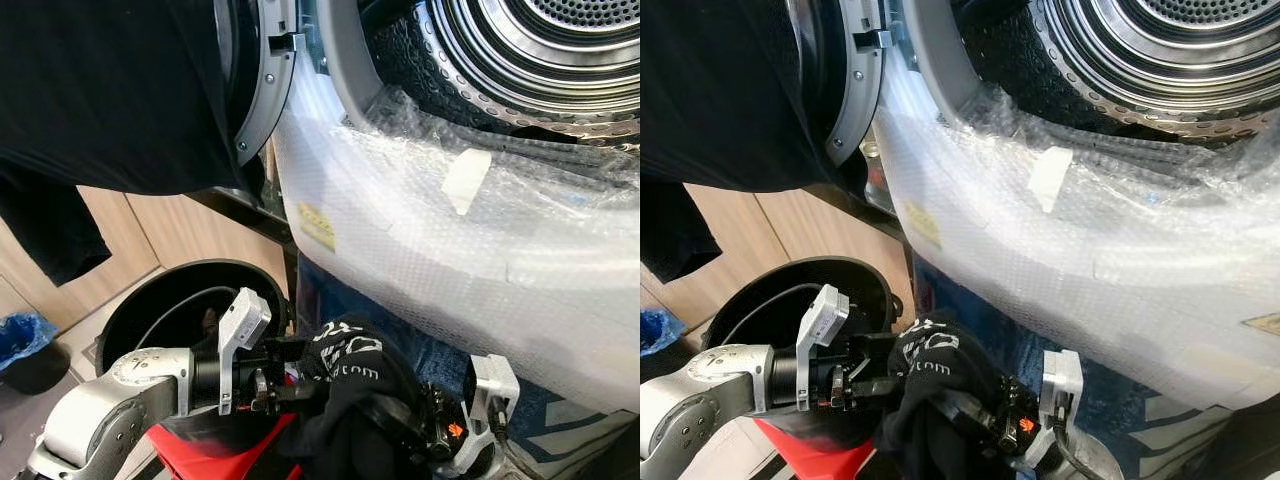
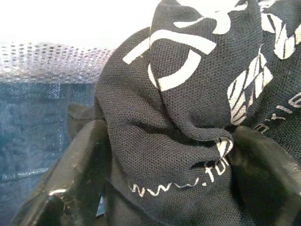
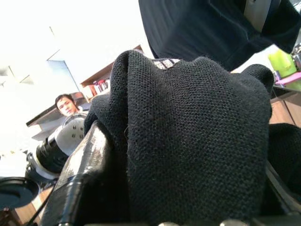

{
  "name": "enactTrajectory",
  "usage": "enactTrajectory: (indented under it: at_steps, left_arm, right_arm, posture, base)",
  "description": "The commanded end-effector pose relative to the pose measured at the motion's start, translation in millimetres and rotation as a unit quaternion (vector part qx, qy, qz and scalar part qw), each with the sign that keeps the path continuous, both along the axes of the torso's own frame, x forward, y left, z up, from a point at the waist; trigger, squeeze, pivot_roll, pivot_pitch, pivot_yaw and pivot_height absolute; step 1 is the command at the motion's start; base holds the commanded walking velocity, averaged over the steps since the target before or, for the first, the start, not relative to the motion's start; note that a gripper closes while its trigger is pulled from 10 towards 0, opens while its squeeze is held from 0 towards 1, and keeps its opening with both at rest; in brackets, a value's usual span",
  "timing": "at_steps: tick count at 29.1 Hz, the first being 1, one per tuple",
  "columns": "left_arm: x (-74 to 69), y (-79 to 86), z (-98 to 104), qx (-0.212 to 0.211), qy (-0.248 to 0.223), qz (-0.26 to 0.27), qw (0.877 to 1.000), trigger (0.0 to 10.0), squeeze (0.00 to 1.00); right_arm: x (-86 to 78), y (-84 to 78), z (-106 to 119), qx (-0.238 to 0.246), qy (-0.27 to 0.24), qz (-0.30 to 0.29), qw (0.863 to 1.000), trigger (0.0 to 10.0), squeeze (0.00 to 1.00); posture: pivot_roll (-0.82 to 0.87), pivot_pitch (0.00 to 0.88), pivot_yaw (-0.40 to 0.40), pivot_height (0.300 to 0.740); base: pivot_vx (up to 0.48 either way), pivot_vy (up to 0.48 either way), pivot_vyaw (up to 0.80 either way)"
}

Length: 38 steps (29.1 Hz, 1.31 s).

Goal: Clothes washing

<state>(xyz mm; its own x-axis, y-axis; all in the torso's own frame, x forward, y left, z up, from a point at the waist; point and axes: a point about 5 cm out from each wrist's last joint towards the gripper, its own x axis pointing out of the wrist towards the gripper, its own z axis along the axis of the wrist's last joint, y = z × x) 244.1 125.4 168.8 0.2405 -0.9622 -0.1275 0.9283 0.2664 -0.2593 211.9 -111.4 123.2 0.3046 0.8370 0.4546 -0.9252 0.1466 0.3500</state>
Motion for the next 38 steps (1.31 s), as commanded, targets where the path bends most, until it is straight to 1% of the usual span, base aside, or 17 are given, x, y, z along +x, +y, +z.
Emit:
enactTrajectory:
  at_steps: [1,4,7,9,11,14,23,31,38]
  left_arm:
    - [-2.2,-5.0,-1.1,-0.004,0.012,-0.020,1.000,0.0,0.00]
    - [-2.0,-7.5,3.1,-0.019,0.007,-0.019,1.000,0.0,0.00]
    - [-2.4,-8.0,3.9,-0.024,0.008,-0.020,0.999,0.0,0.00]
    - [-2.3,-8.7,4.5,-0.028,0.007,-0.016,0.999,0.0,0.00]
    - [0.8,-8.3,3.7,-0.026,0.002,0.000,1.000,0.0,0.00]
    - [3.3,-8.2,4.4,-0.031,0.000,0.008,0.999,0.0,0.00]
    - [1.1,-15.2,15.6,-0.064,-0.011,-0.006,0.998,0.0,0.00]
    - [1.6,-15.6,20.1,-0.084,-0.011,0.000,0.996,0.0,0.00]
    - [2.9,-13.0,26.4,-0.111,-0.011,0.007,0.994,0.0,0.00]
  right_arm:
    - [2.8,5.9,16.9,0.026,-0.034,0.008,0.999,10.0,0.00]
    - [2.7,5.6,17.9,0.029,-0.035,0.008,0.999,10.0,0.00]
    - [3.1,5.6,18.0,0.031,-0.034,0.008,0.999,10.0,0.00]
    - [3.6,5.4,17.6,0.029,-0.033,0.007,0.999,10.0,0.00]
    - [4.0,5.8,18.1,0.030,-0.034,0.008,0.999,10.0,0.00]
    - [4.7,6.6,19.7,0.032,-0.036,0.010,0.999,10.0,0.00]
    - [4.3,8.9,24.7,0.041,-0.043,0.013,0.998,10.0,0.00]
    - [5.2,10.3,27.7,0.047,-0.047,0.013,0.998,10.0,0.00]
    - [11.4,11.0,26.8,0.039,-0.040,0.000,0.998,10.0,0.00]
  posture:
    - [0.12,0.088,0.094,0.740]
    - [0.13,0.086,0.092,0.740]
    - [0.13,0.085,0.089,0.740]
    - [0.13,0.086,0.087,0.740]
    - [0.13,0.086,0.087,0.740]
    - [0.13,0.090,0.085,0.740]
    - [0.14,0.094,0.082,0.740]
    - [0.14,0.102,0.081,0.740]
    - [0.14,0.102,0.081,0.740]
  base:
    - [0.000,0.000,0.00]
    - [0.000,0.000,0.00]
    - [0.000,0.000,0.00]
    - [0.000,0.000,0.00]
    - [0.000,0.000,0.00]
    - [0.000,0.000,0.00]
    - [0.000,0.000,0.00]
    - [0.000,0.000,0.00]
    - [0.000,0.000,0.00]
